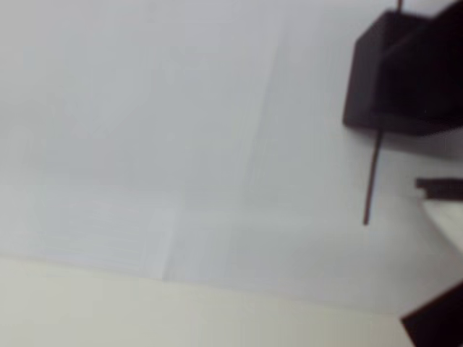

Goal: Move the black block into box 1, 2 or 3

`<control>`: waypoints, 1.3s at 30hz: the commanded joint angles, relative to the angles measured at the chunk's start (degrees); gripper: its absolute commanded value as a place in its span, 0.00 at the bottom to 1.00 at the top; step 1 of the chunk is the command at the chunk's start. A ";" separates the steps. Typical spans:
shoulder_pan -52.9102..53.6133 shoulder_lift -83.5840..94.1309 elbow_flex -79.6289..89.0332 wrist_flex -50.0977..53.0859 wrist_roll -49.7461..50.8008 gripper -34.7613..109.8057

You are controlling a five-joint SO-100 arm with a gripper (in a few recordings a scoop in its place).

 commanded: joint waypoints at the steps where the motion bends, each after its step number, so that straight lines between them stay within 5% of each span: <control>1: -0.70 0.70 -3.52 0.53 0.35 0.43; 26: -0.09 0.79 2.29 -3.43 -1.49 0.43; 30: -0.09 0.88 2.55 -3.43 -1.49 0.39; 33: -0.09 0.88 2.55 -4.04 -0.70 0.24; 39: 0.62 1.85 0.79 -5.36 1.23 0.24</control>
